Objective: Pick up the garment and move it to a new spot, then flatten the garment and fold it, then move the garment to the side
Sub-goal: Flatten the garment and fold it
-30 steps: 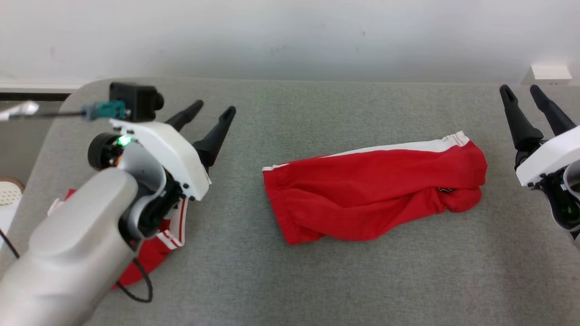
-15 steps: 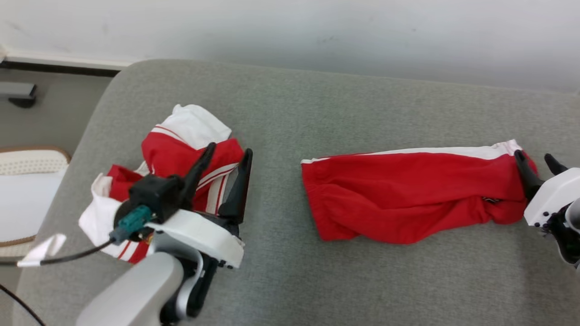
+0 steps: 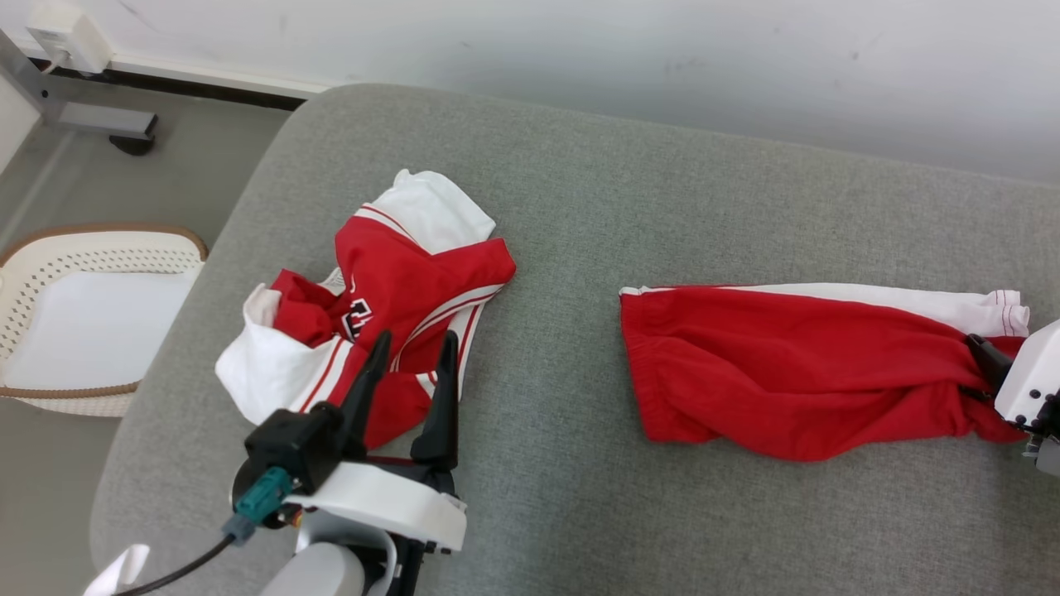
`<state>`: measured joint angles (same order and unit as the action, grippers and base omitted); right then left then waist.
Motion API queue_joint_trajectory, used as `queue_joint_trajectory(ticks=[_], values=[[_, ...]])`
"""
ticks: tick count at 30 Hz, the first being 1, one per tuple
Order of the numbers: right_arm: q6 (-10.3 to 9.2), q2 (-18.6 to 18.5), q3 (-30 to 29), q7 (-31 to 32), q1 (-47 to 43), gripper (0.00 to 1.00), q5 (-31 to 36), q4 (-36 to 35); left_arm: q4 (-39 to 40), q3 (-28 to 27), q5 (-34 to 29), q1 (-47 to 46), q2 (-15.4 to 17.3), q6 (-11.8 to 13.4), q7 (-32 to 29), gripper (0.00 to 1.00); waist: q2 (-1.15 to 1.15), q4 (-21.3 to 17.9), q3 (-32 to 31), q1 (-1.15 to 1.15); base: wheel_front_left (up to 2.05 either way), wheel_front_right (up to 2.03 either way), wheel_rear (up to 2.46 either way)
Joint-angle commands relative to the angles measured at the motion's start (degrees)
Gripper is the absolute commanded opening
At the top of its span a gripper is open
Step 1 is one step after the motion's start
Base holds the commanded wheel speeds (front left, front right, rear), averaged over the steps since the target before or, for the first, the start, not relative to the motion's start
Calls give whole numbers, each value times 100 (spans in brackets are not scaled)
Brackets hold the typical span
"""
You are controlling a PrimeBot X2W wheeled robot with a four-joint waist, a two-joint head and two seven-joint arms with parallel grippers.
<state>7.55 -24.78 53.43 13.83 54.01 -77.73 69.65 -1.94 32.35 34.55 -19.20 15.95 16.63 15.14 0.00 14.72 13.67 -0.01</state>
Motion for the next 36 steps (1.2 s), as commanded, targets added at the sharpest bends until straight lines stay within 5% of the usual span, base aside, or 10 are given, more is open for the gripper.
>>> queue_joint_trajectory(ticks=[1, 3, 13, 27, 36], values=[[-12, 216, 62, 275, -353, 70, -60, 95, -33, -61, -123, 106, -49, -52, -1, 100, 0, 21, -32, 1, 0, 0, 0], [-12, 251, 9, 280, -329, 0, -118, 86, -94, -169, -222, 199, -147, -154, 0, 100, 0, 24, -69, 1, 0, 0, 0], [-7, 5, -179, -297, -56, 0, -166, 172, -266, -521, -690, 494, -376, -544, 0, 100, 0, -141, -398, 1, 0, 0, 0], [-8, -453, -42, -1311, -193, 0, 179, -147, -289, -1055, -1267, 926, -491, -811, 0, 100, 0, -849, -777, 1, 0, 0, 0], [-8, -6, 344, -1288, 175, 0, 566, -822, -467, -1094, -1448, 993, -716, -1017, 0, 100, 0, -705, -836, 1, 0, 0, 0]])
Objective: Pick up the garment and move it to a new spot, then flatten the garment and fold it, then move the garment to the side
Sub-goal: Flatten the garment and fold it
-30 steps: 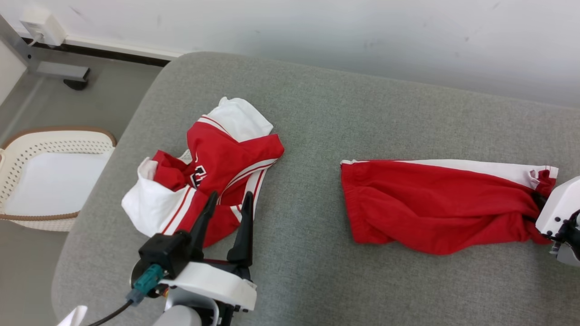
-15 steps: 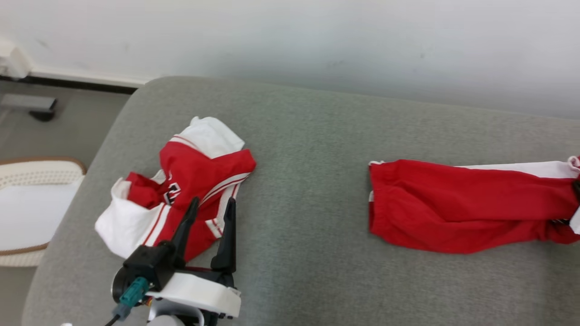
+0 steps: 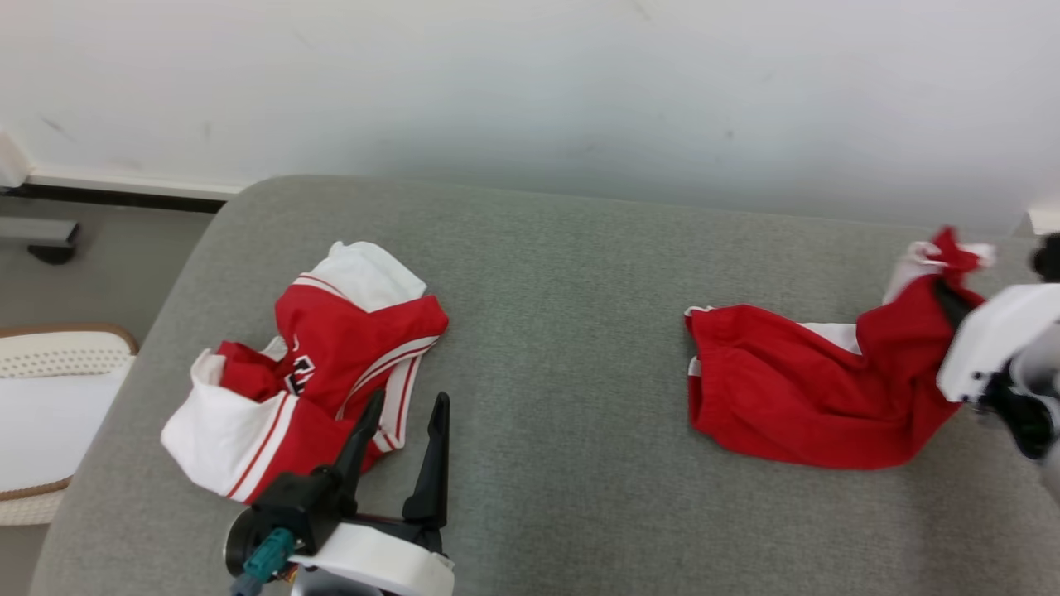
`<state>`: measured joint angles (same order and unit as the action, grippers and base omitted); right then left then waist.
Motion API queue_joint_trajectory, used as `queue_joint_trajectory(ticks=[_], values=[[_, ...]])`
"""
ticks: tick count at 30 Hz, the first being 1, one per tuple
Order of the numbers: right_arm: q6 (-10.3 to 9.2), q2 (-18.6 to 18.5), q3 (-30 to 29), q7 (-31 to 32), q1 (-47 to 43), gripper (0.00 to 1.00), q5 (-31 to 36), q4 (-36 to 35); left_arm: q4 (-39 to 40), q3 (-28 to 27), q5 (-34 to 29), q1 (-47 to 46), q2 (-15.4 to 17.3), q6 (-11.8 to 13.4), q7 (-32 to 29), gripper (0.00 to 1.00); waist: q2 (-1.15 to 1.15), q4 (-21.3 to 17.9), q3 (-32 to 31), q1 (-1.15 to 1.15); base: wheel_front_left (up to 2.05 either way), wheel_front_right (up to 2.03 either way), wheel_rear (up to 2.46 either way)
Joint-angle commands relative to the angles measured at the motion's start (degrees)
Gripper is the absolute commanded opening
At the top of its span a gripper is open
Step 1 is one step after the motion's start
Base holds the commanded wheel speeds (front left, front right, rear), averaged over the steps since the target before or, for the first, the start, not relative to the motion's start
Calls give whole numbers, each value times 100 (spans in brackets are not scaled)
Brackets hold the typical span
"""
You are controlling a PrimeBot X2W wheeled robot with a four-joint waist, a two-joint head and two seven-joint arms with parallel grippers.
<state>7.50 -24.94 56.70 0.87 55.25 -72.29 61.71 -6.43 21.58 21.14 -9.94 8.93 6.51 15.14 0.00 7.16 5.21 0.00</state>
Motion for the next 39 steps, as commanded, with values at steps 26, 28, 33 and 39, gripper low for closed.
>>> queue_joint_trajectory(ticks=[26, 28, 33, 39], values=[[-7, 1082, -1, -442, -35, 100, -4, -447, -306, -406, -289, 186, -459, -371, 1, 100, 0, 374, -88, 0, 0, 0, 0], [-7, 819, -106, -759, -104, 100, -21, -692, -288, -450, -337, 172, -465, -398, 1, 100, 0, 256, -79, 0, 0, 0, 0], [-6, 240, -356, -1324, -289, 100, 93, -663, -261, -534, -425, 129, -479, -450, 1, 100, 0, 36, -56, 0, 0, 0, 0], [-6, 80, -555, -1505, -539, 100, 143, -232, -264, -566, -492, 115, -512, -510, 1, 100, 0, -61, 20, 0, 0, 0, 0]])
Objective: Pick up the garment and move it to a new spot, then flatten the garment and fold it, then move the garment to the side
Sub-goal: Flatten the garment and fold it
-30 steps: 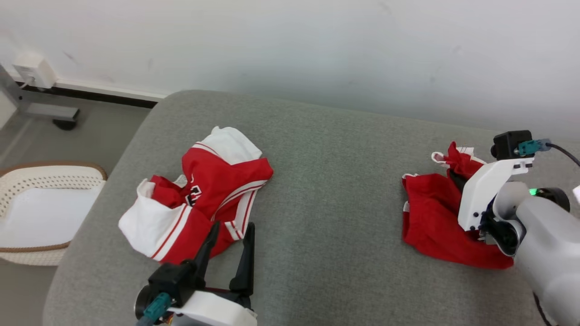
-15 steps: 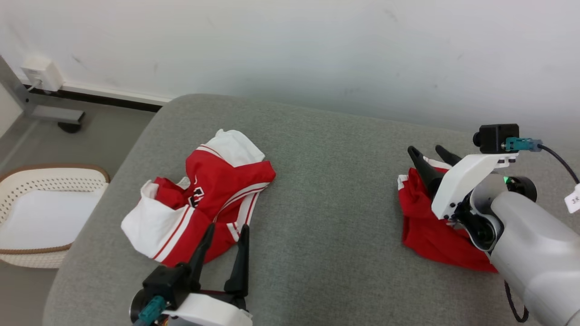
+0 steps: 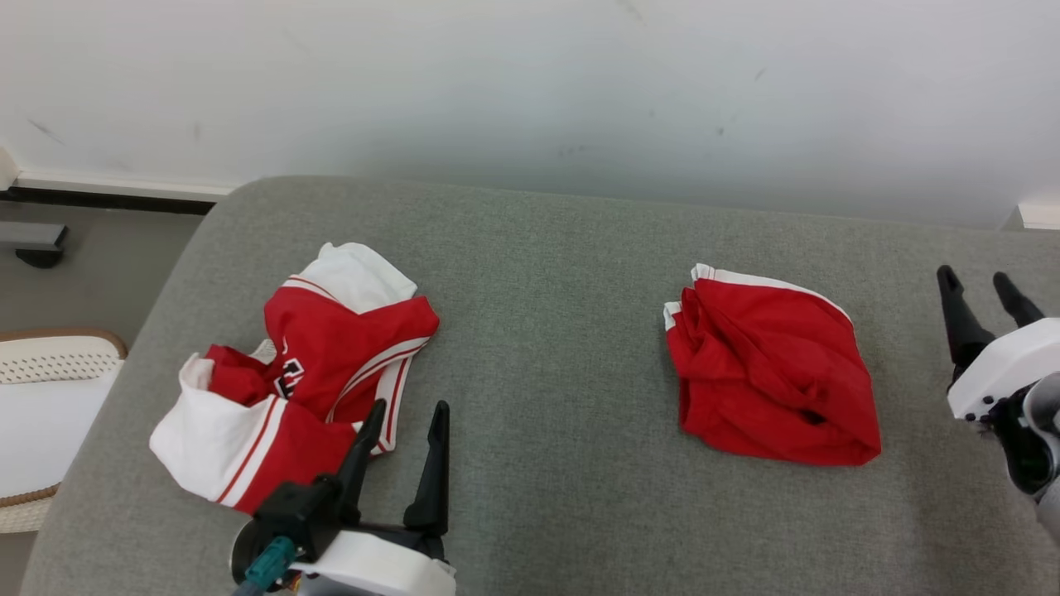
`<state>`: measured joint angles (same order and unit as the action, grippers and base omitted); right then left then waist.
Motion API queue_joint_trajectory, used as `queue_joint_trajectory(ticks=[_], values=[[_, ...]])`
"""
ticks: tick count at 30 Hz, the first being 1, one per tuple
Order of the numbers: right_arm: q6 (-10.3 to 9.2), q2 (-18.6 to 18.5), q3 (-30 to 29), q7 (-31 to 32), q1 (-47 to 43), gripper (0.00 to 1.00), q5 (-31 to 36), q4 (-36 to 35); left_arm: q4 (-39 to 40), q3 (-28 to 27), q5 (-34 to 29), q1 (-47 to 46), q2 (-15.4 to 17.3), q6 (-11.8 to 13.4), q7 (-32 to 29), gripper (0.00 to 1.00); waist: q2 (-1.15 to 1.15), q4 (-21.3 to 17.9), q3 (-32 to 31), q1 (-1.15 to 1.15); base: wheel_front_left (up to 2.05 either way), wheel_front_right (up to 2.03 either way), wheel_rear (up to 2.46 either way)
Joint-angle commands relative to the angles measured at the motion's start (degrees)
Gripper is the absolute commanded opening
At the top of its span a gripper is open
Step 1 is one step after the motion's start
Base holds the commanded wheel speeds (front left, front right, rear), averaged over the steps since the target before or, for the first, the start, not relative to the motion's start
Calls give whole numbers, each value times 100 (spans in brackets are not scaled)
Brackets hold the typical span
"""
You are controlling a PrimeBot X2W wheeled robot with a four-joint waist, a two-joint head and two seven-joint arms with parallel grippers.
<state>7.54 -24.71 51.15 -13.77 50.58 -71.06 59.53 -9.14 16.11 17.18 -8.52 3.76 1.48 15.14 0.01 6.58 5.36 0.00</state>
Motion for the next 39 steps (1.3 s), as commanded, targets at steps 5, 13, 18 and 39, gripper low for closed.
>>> queue_joint_trajectory(ticks=[5, 13, 18, 39], values=[[-11, 327, 116, 254, -253, 0, -20, 40, -62, -6, -112, -80, -27, -73, 1, 100, -1, 42, 43, 0, 0, 0, 0], [-11, 834, 336, 1031, -647, 0, -306, -595, -141, -69, -82, -66, -52, -95, 1, 100, -1, 269, 47, 0, 0, 0, 0], [-11, 1188, 546, 1385, -974, 0, -456, -1174, -191, -95, -65, -23, -63, -107, 1, 100, -1, 330, -43, 0, 0, 0, 0], [-11, 74, -234, -102, -855, 100, 798, -2852, 36, -543, -205, 54, -5, -39, 1, 100, -1, -529, -80, 0, 0, 0, 0]])
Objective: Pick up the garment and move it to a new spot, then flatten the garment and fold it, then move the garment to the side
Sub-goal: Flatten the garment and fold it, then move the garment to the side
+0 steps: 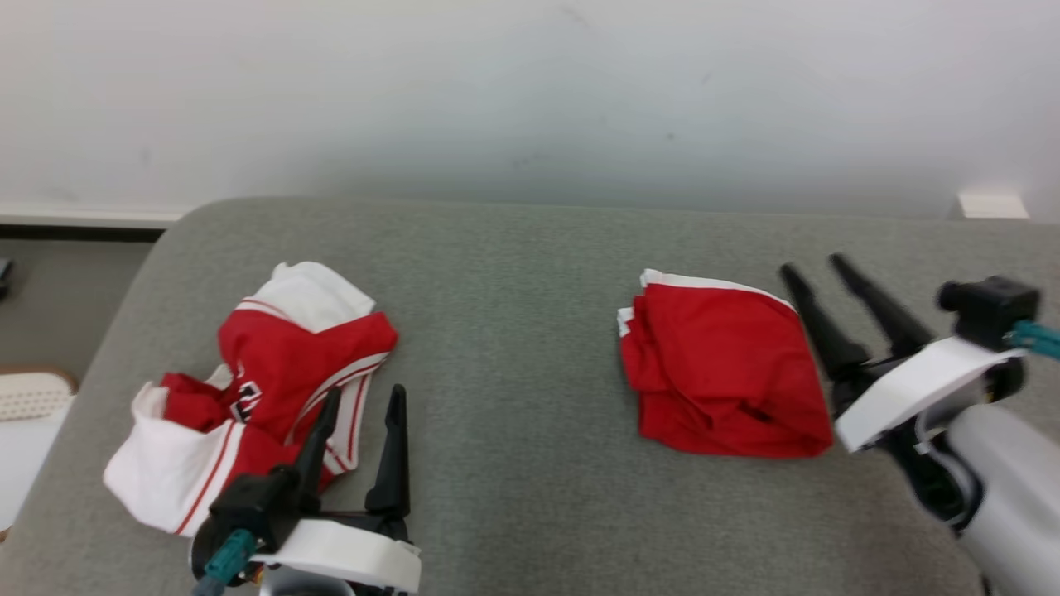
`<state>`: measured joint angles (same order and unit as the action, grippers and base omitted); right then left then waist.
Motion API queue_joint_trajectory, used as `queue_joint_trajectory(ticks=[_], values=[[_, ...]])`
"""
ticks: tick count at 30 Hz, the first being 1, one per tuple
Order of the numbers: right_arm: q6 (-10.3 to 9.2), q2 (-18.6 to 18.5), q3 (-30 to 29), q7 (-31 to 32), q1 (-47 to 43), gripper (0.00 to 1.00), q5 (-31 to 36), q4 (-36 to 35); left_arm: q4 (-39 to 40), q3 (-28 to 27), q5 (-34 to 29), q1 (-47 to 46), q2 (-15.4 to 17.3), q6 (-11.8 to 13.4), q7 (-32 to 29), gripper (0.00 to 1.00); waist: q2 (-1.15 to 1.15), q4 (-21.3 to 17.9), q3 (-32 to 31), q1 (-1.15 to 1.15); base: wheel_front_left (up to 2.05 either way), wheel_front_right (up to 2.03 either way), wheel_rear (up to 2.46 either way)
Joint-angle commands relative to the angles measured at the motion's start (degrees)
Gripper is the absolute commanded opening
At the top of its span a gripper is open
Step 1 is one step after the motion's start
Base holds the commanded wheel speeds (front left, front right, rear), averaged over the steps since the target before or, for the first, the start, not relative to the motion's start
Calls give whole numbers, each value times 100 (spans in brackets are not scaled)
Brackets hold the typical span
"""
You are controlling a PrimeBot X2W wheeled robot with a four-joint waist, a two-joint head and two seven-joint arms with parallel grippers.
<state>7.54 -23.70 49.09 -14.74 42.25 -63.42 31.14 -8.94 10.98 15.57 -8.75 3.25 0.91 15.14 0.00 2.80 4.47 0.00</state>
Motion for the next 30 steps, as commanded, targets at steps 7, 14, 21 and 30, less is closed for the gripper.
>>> queue_joint_trajectory(ticks=[7, 14, 21, 30], values=[[-11, -259, -1947, -41, -839, 100, 1490, -510, 32, -244, -244, 36, 190, -7, 0, 100, 0, -590, 23, 0, 0, 0, 0], [-11, 299, -3558, -37, -2223, 100, 2720, -1324, 46, -513, -434, 89, 215, -1, 1, 100, 0, -837, -26, 0, 0, 0, 0], [-11, 901, -4061, -38, -3081, 100, 3310, -1644, -53, -614, -532, 179, 142, -76, 1, 100, 0, -880, -73, 0, 0, 0, 0], [-11, 1182, -3998, 74, -3097, 100, 3331, -1539, -78, -625, -671, 286, 64, -185, 1, 100, 0, -904, -109, 0, 0, 0, 0]])
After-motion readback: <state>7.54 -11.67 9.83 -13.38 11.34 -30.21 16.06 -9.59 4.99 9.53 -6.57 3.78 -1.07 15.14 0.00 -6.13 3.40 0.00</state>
